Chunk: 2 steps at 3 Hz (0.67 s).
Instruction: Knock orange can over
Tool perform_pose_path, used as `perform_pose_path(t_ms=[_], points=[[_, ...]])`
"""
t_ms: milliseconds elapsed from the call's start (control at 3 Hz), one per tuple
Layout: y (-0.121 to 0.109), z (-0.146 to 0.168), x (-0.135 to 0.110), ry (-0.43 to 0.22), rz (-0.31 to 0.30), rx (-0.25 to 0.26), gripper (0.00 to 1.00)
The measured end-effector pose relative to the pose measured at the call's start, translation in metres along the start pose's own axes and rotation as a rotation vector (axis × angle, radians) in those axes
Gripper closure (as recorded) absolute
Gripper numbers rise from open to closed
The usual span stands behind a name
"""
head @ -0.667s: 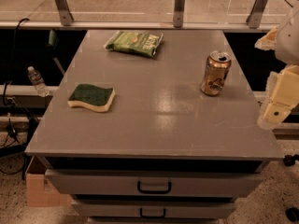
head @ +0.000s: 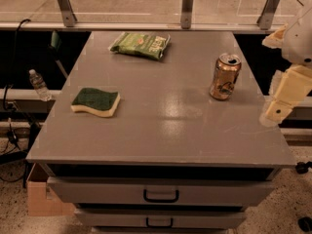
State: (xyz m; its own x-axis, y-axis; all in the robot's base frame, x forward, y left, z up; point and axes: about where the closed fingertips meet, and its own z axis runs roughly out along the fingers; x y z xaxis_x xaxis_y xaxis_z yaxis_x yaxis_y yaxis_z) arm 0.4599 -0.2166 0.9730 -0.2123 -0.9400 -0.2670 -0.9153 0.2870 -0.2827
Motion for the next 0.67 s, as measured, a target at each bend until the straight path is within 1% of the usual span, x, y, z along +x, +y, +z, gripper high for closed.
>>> perform_pose_path(t_ms=[333, 667], points=[[-0.026, 0.021, -0.003, -0.060, 0.048, 0.035, 0.00], [-0.042, 0.053, -0.004, -0.104, 0.102, 0.052, 0.00]])
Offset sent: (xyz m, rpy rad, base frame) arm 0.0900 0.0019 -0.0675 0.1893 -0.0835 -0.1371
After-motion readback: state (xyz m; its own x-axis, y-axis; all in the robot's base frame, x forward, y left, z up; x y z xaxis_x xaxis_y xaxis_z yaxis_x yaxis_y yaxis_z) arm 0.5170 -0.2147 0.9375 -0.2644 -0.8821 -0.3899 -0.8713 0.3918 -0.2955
